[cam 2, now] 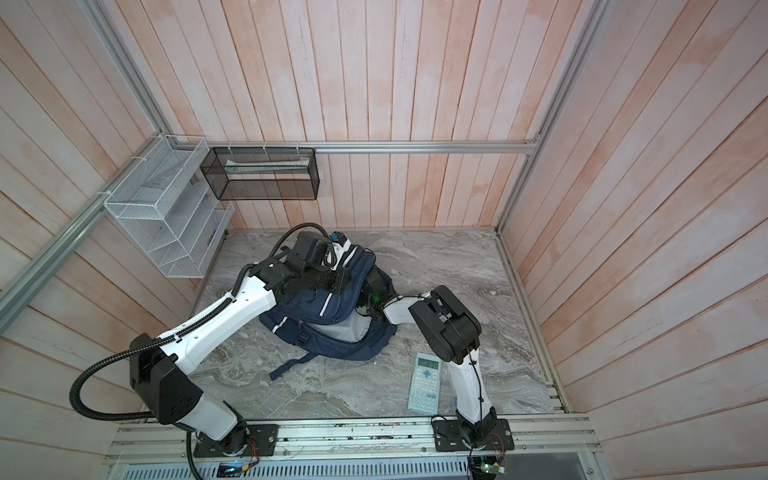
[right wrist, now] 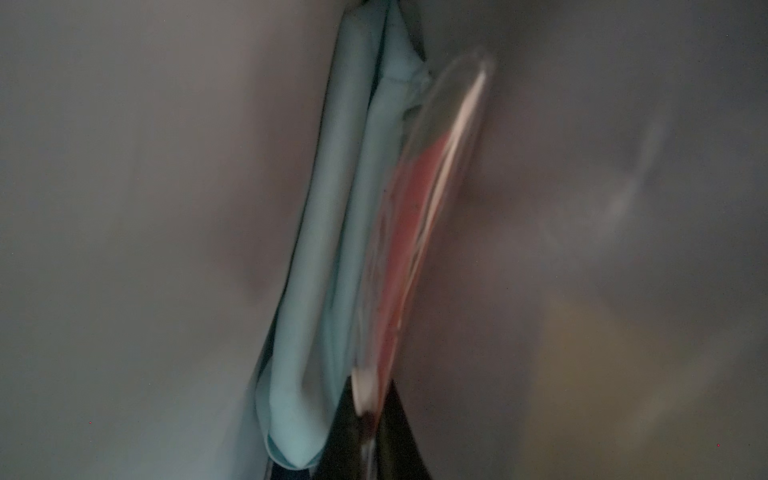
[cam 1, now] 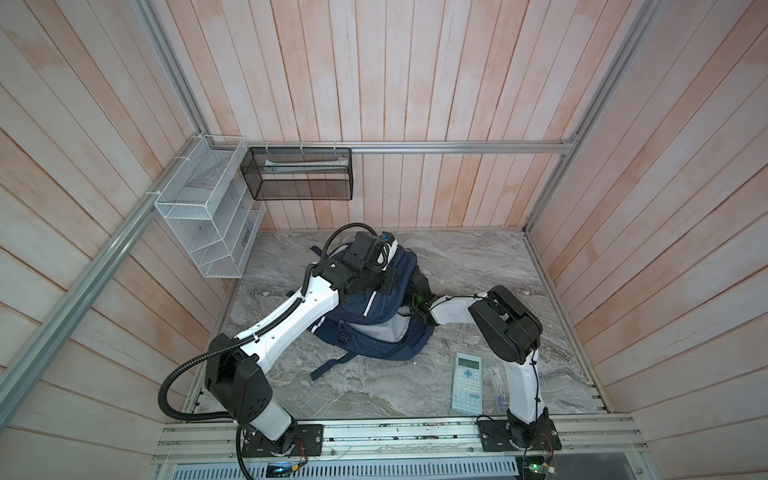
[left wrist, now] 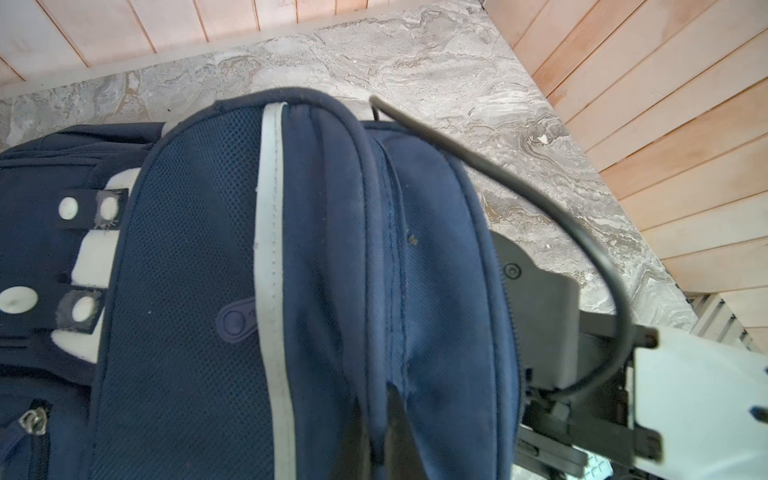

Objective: Pack the student bag
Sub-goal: 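Push the red packet down into the bag with the right gripper while left holds flap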

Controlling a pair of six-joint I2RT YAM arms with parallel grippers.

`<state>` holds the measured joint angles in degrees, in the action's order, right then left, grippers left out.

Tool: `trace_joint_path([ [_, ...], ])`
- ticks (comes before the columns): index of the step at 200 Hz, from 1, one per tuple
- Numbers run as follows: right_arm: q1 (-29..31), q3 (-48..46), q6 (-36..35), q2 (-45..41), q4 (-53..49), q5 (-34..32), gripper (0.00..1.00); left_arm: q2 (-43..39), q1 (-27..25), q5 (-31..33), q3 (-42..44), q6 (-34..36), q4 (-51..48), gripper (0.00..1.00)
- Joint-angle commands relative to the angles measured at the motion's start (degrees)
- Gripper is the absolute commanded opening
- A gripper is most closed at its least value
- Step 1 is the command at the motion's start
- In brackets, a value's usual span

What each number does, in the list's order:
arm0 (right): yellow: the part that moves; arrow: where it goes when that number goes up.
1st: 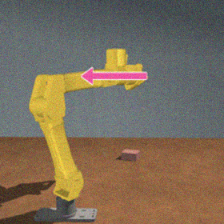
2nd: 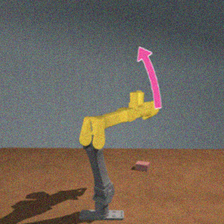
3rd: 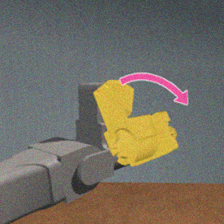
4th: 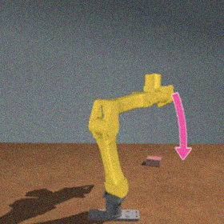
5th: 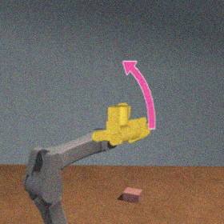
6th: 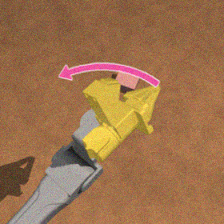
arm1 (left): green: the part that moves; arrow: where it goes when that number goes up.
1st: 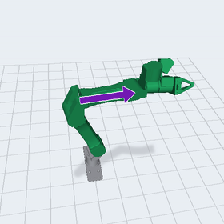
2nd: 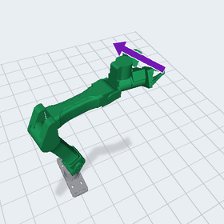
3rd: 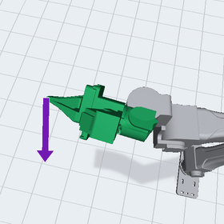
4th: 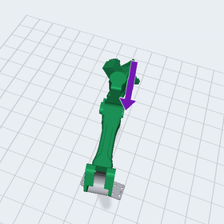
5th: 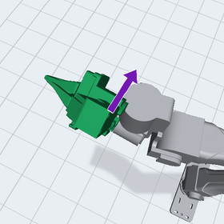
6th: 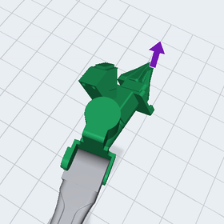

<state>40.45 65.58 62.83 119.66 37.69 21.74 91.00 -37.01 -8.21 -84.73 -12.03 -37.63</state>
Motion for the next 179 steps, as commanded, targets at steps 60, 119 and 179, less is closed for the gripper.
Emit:
trace_joint_path([
  [60,-4.63,-21.67,-3.83,-21.88,-10.49,1.43,0.54,-1.10,-0.25,-2.08,5.25,-2.02,10.70,0.00],
  [119,-6.81,-25.78,-14.47,-46.67,-41.21,-14.41,0.54,-0.93,-1.38,-3.29,11.69,-6.26,15.54,0.02],
  [179,-10.06,-29.02,-15.10,-41.61,-28.84,4.01,0.24,-1.18,-2.32,-4.74,12.52,-7.68,17.78,0.00],
])
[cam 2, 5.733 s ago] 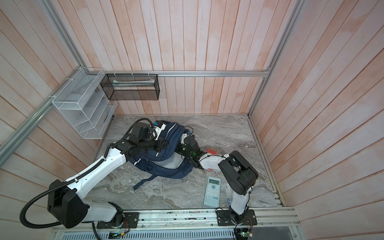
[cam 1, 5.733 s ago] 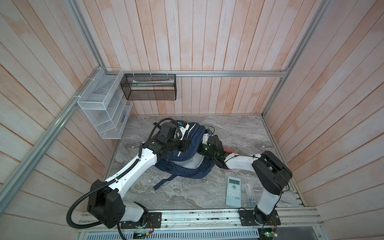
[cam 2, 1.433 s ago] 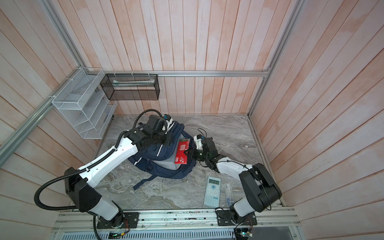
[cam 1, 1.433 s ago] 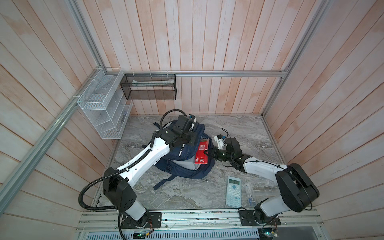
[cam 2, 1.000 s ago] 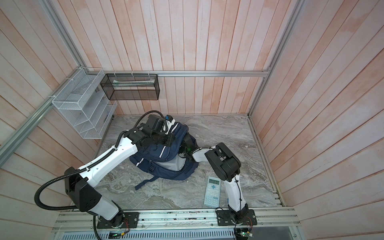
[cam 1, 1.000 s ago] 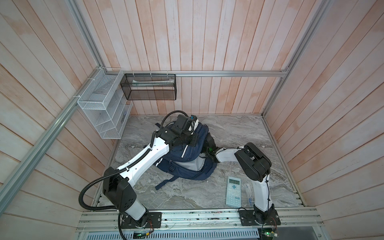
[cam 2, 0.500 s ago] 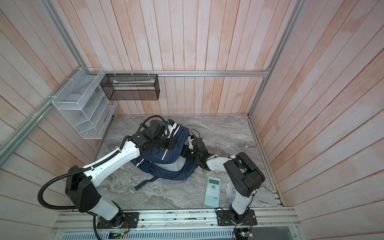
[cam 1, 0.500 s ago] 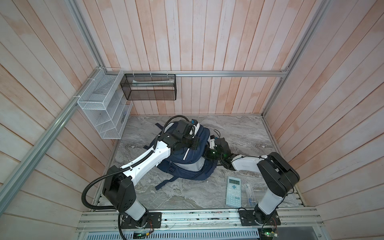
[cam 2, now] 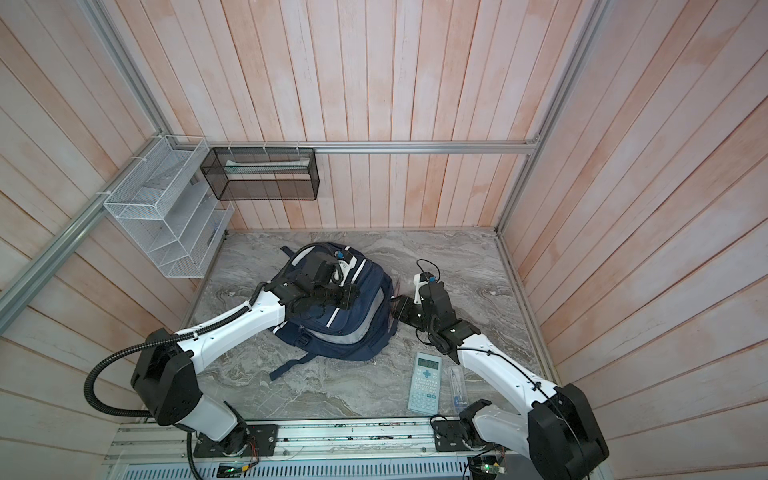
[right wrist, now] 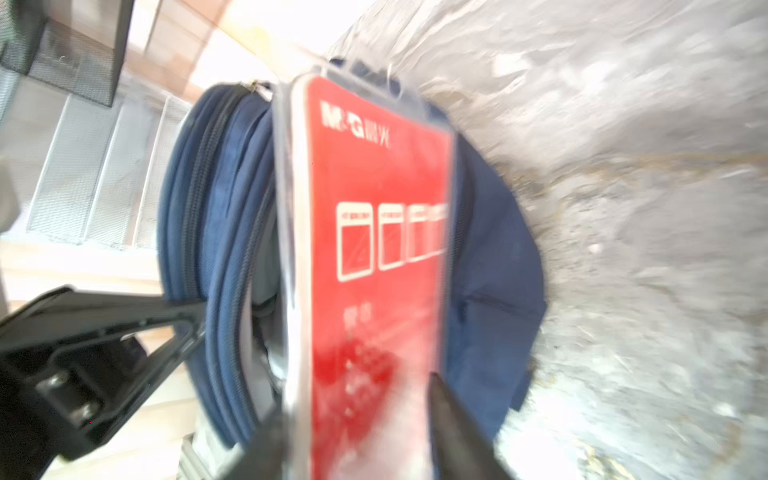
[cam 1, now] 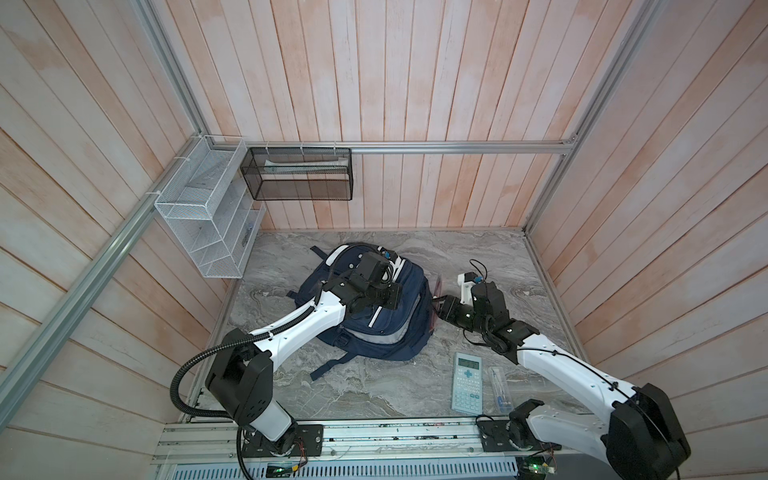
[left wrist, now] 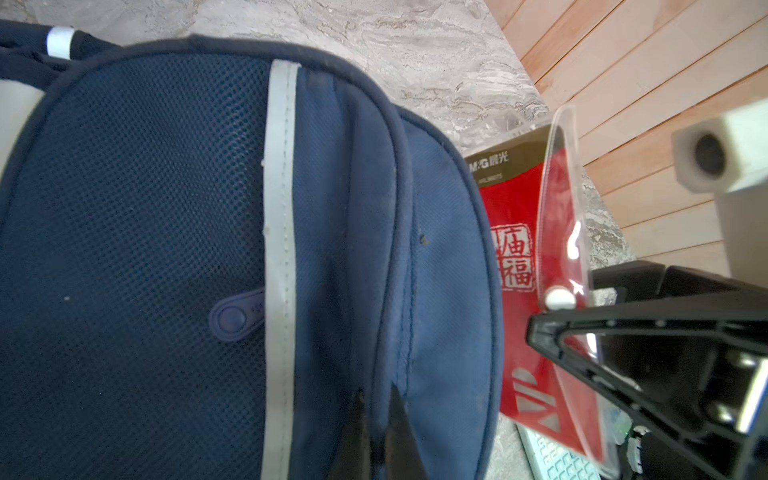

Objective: Pack the student bag
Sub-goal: 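Push the red packet down into the bag with the right gripper while left holds flap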

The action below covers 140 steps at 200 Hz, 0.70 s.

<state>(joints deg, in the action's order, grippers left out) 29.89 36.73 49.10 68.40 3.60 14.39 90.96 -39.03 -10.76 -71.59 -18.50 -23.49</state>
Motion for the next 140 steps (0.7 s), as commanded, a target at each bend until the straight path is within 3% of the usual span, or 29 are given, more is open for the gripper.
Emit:
trace_joint_path([
  [1,0.55,-0.04,-1.42,10.17,5.53,11.49,0.24,-1.18,-0.28,-2.21,-0.64,-1.20,3.59,0.00],
  [28,1.49,0.35,0.81,16.27,14.06,12.86,0.09,-2.54,0.05,-2.48,-1.87,-0.84,2.74,0.00],
  [49,2.15,1.87,0.52,15.97,18.95,15.88,0.02,-3.14,0.19,-3.26,-2.16,-1.18,2.88,0.00],
  [107,3.45,0.91,4.24,16.94,29.00,19.25,0.01,-4.50,3.87,-11.96,-3.93,-4.30,4.77,0.00],
  [140,6.61,10.99,4.16,31.22,30.14,18.04,0.01,-4.84,5.66,-14.63,-7.20,-4.04,3.85,0.00],
])
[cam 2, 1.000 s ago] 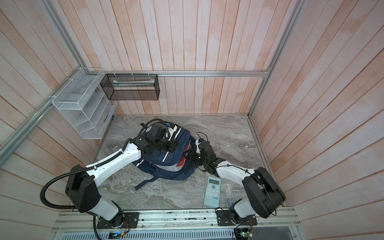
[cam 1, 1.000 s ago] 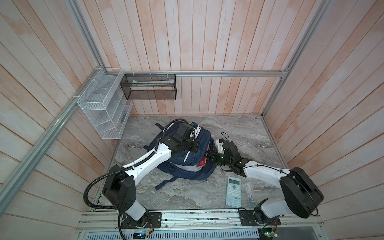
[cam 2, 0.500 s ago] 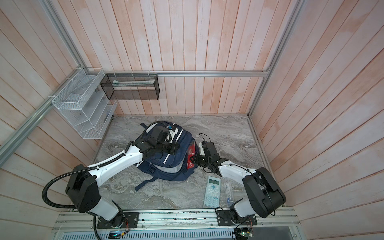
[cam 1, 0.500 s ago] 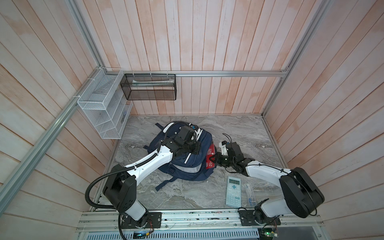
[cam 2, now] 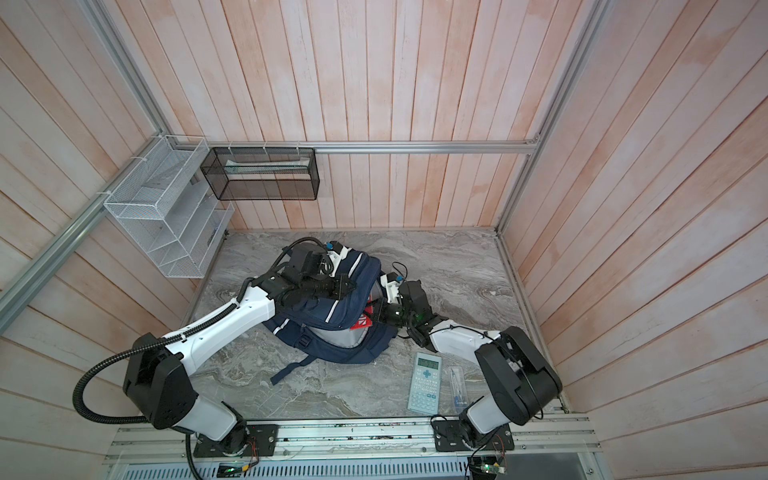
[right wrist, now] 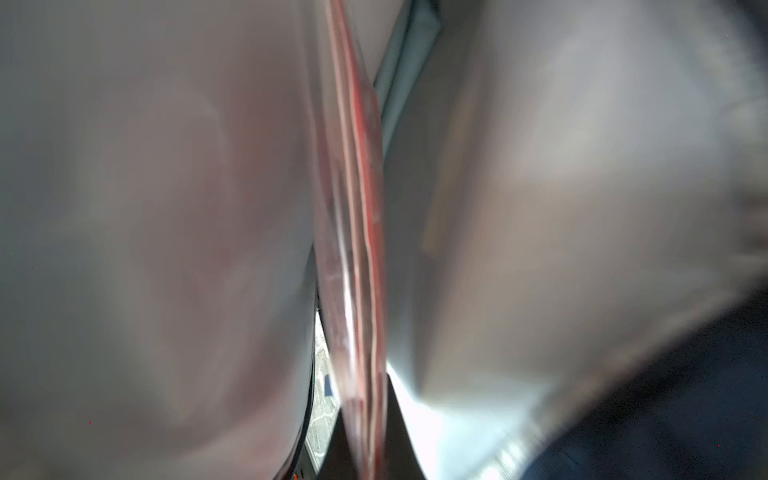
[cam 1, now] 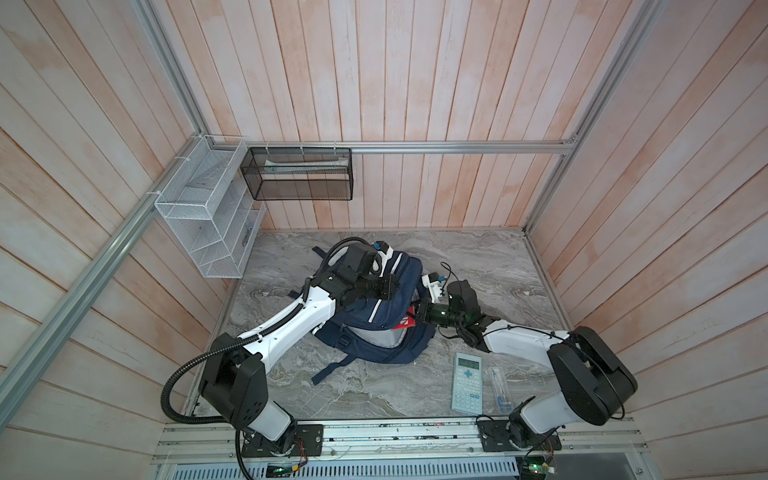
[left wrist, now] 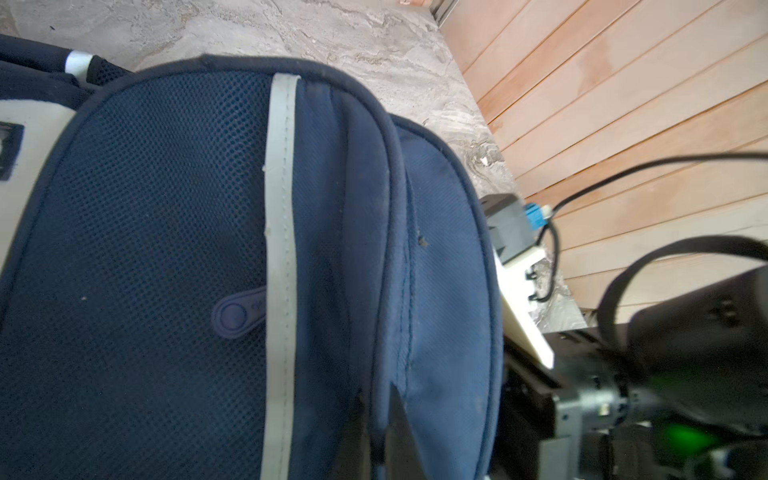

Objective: Pack the student bag
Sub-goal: 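Push the red packet down into the bag with the right gripper while left holds flap, then release the packet and withdraw the right gripper toward the calculator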

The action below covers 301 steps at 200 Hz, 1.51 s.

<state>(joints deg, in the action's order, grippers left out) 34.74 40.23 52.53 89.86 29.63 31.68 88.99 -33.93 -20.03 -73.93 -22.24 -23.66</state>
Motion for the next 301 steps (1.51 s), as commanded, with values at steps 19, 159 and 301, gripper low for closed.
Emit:
trace_joint_path([
  [19,3.71,15.07,5.52,19.81,9.97,-0.26,0.15,-2.86,1.19,-5.55,-6.45,0.35,2.52,0.00],
  [159,3.70,-1.13,-0.08,3.87,-4.43,-4.38,0.51,-2.25,2.07,-4.99,-3.44,0.35,2.68,0.00],
  [301,-21.95,-4.23,-12.39,-27.29,-57.25,-19.68,0.98,-0.74,-7.61,10.28,2.55,-2.09,5.23,1.00],
])
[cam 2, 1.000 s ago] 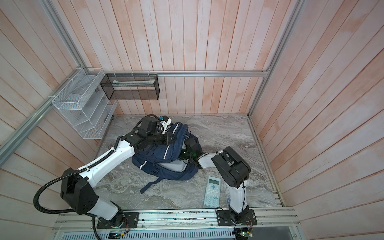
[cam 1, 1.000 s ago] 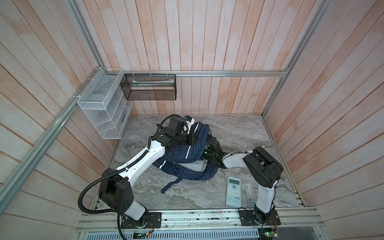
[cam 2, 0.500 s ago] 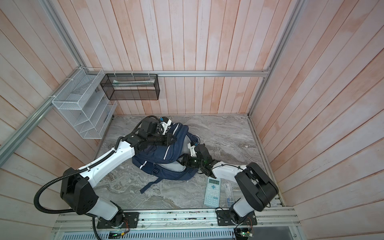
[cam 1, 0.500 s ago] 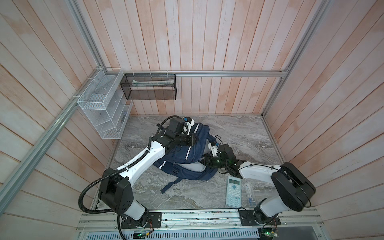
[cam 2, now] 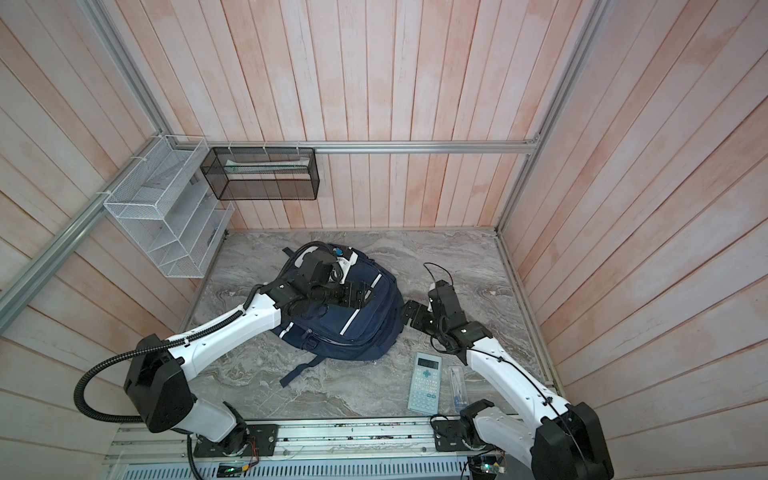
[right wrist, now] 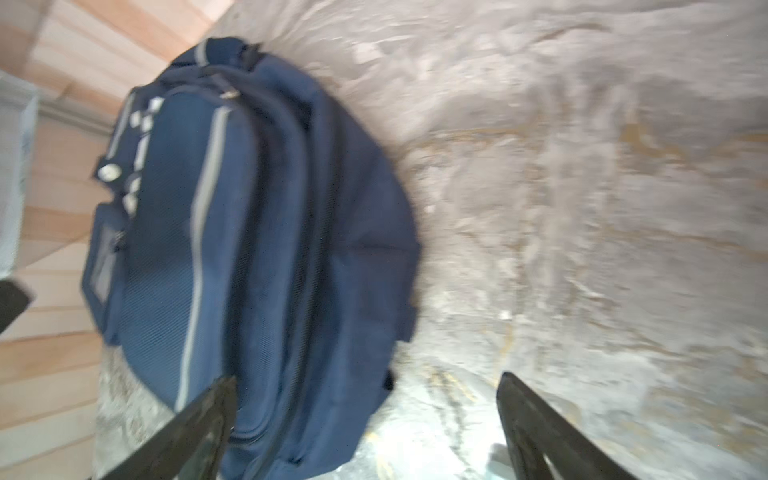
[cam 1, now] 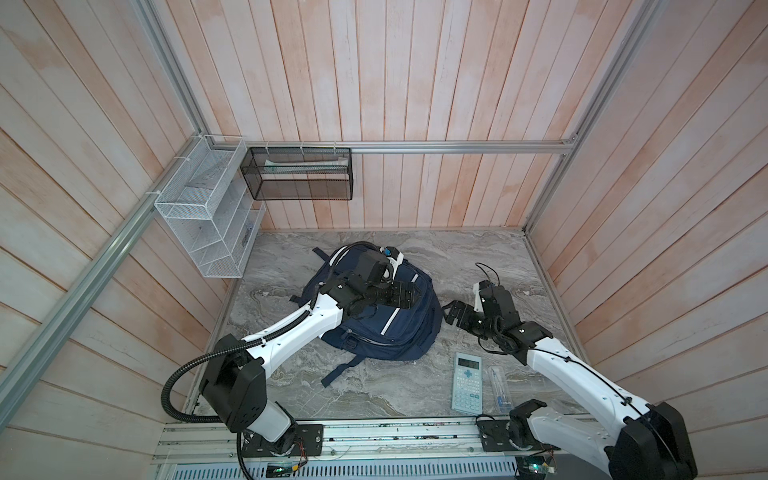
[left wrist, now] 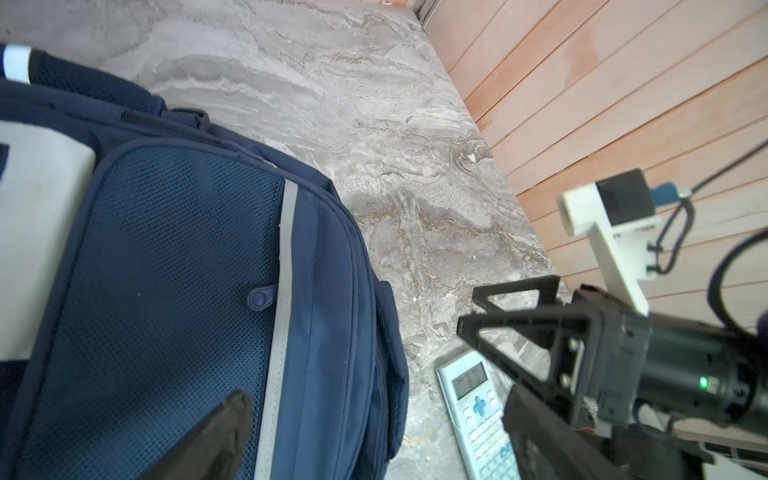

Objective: Pack the student bag
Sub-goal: 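Release the packet and withdraw the right gripper toward the calculator, then lower the right gripper onto the clear pen box and grasp it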

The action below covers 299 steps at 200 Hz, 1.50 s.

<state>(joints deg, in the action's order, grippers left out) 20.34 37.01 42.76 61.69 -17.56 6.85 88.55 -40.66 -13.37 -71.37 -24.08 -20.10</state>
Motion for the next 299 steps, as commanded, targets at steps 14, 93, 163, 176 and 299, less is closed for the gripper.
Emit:
trace_joint_path([
  [14,-7.46,0.40,-2.30,0.28,-15.23,-0.52,0.98,-0.62,-1.76,3.61,0.75,-1.01,2.52,1.00],
  [93,-8.79,-2.97,9.61,-5.44,-29.24,-15.80,0.98,-1.11,-7.50,0.58,4.22,-2.36,10.28,1.00],
  [163,-9.39,-7.20,12.77,-4.75,-31.65,-11.84,0.97,-3.03,-6.80,-2.44,8.15,-1.94,14.22,1.00],
  [176,-9.40,-7.97,12.95,-4.61,-31.25,-10.68,0.93,-2.91,-6.46,-3.23,8.81,-2.12,14.84,1.00],
  [299,-9.34,-9.82,14.28,-1.21,-31.04,-6.94,0.68,-4.84,0.52,-7.67,15.91,-5.55,19.96,0.99],
])
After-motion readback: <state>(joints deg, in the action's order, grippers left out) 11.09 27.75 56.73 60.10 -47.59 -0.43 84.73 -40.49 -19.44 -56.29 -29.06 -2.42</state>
